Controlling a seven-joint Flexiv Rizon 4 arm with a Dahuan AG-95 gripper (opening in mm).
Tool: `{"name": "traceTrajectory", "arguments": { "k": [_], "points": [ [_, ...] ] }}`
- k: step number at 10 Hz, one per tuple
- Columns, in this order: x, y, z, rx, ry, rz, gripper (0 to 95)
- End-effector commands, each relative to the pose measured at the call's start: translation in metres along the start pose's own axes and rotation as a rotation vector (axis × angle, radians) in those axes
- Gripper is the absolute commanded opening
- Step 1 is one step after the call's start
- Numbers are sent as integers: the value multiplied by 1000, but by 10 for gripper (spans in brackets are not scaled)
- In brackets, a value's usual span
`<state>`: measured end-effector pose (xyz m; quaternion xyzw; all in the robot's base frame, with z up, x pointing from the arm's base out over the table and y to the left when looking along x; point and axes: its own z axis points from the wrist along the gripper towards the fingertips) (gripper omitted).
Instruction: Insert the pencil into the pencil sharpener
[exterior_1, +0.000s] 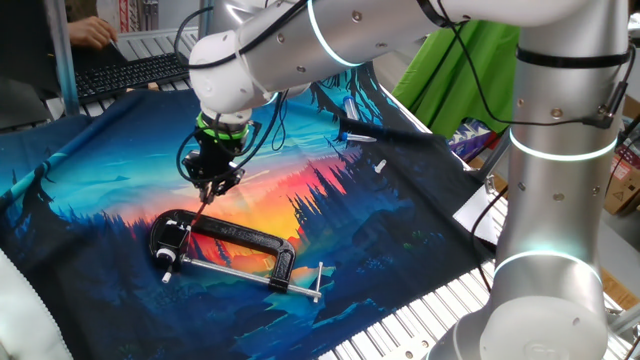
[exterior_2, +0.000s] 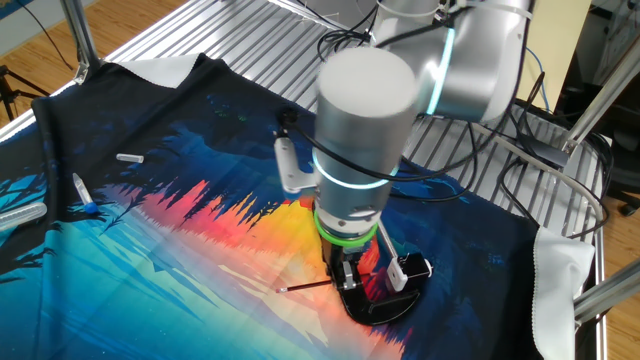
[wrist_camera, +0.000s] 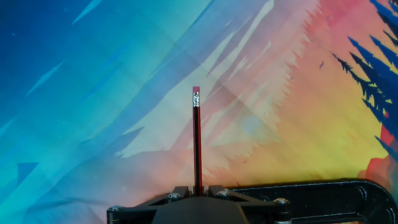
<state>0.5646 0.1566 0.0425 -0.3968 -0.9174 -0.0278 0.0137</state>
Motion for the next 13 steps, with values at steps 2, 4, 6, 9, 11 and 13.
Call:
{"name": "traceTrajectory", "arguments": {
  "k": [2, 4, 6, 9, 11, 13],
  "points": [
    [0, -1, -2, 5, -7, -34, 0],
    [0, -1, -2, 5, -4, -63, 0],
    [0, -1, -2, 6, -2, -76, 0],
    [0, -1, -2, 14, 7, -41, 0],
    [0, -1, -2, 19, 5, -1, 0],
    [0, -1, -2, 19, 15, 0, 0]
  ]
}}
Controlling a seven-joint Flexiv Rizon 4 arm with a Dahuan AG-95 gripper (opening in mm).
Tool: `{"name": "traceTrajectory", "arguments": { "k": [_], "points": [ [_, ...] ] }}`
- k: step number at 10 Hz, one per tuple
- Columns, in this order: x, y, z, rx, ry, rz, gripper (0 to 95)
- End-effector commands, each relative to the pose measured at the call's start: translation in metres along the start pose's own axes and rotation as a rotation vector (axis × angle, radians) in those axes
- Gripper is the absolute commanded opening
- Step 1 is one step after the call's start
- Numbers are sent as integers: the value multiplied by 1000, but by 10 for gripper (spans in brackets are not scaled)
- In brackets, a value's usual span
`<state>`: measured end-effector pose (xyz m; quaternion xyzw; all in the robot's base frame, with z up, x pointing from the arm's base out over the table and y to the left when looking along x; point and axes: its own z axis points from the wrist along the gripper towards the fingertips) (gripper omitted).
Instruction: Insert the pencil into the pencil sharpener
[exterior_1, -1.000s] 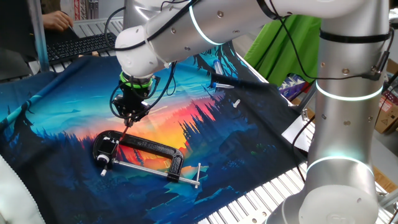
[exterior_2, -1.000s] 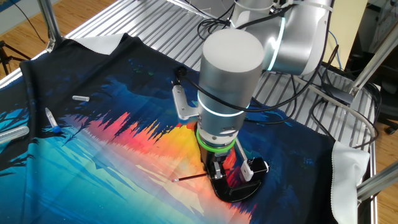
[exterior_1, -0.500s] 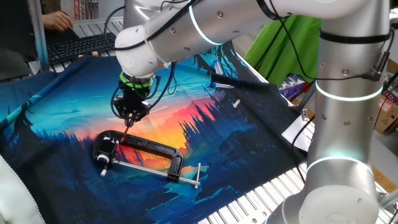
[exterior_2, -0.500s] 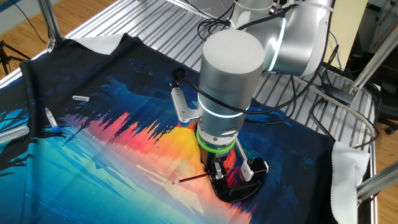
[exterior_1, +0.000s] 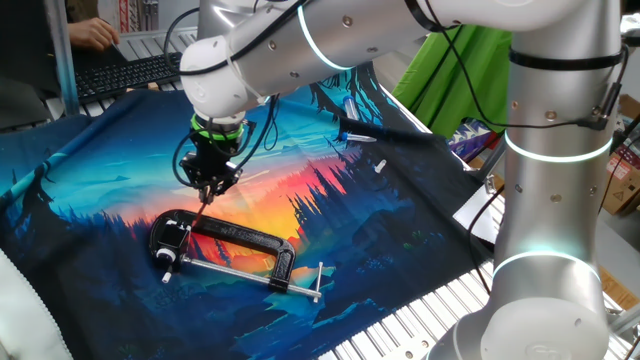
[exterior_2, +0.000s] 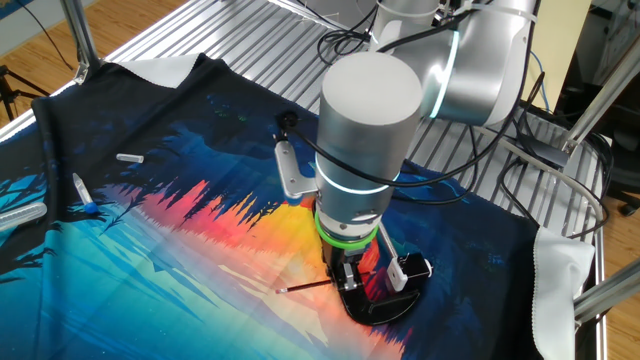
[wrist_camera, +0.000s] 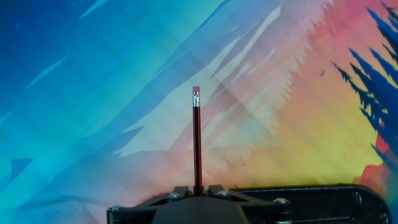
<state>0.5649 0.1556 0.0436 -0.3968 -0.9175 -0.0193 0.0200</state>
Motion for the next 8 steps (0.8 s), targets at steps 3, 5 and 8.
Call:
{"name": "traceTrajectory", "arguments": {
  "k": [3, 5, 8],
  "points": [
    [2, 0, -1, -2, 11, 5, 0],
    [6, 2, -4, -2, 11, 11, 0],
    [10, 4, -5, -4, 15, 10, 0]
  ]
}}
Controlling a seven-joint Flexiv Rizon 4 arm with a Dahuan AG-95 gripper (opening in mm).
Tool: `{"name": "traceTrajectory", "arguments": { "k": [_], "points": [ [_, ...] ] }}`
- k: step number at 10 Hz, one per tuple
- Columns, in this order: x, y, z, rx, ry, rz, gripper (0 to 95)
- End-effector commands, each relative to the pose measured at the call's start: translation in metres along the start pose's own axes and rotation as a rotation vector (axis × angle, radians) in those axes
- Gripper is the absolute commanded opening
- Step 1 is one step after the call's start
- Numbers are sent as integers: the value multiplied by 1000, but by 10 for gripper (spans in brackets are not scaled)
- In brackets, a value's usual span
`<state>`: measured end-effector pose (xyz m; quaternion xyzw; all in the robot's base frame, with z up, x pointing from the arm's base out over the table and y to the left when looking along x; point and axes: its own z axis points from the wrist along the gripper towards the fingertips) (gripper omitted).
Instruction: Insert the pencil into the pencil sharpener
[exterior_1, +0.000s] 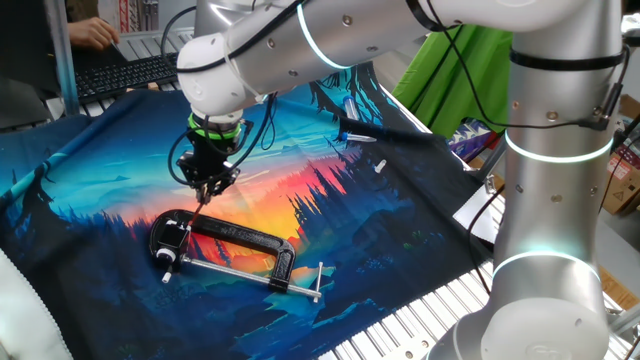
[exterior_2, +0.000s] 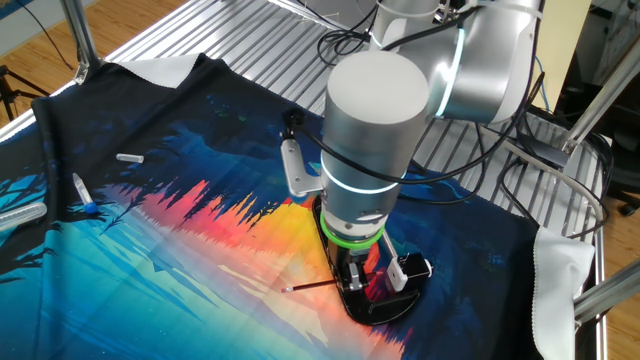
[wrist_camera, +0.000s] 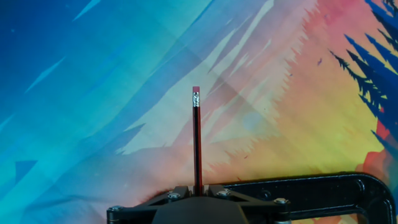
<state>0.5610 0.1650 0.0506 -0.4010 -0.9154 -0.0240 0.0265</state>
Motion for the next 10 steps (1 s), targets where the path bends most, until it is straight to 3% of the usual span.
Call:
{"name": "traceTrajectory", "arguments": {
  "k": [1, 10],
  "points": [
    [1, 2, 0, -2, -1, 4, 0],
    [11, 6, -1, -10, 7, 14, 0]
  ]
}}
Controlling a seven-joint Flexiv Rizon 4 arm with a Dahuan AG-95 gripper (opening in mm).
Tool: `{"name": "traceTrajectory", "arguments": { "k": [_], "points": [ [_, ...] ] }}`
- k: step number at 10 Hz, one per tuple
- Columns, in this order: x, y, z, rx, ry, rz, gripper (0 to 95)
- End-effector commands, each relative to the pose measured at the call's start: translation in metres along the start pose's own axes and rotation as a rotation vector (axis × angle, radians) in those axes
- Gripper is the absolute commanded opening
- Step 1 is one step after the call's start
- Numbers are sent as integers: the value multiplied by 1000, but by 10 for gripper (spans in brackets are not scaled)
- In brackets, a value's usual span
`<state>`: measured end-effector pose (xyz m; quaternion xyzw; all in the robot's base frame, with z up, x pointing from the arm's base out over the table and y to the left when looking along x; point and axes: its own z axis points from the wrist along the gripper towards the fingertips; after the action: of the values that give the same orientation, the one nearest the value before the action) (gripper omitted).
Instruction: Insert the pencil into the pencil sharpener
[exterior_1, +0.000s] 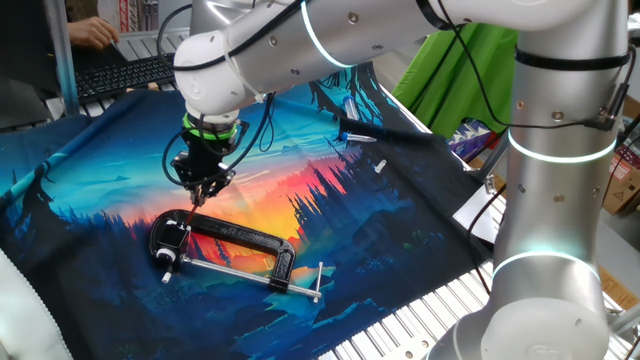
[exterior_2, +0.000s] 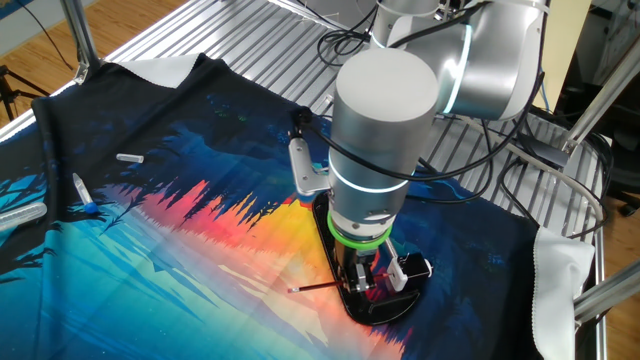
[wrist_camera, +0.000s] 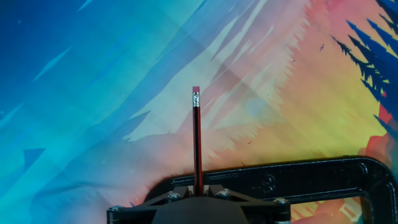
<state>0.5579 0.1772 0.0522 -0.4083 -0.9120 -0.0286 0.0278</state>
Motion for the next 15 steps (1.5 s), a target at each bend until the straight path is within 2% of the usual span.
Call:
{"name": "traceTrajectory", "arguments": {
  "k": [1, 9, 15],
  "points": [
    [0, 1, 0, -2, 2, -3, 0],
    [11, 2, 1, -8, 9, -1, 0],
    [22, 3, -1, -10, -7, 1, 0]
  ]
}}
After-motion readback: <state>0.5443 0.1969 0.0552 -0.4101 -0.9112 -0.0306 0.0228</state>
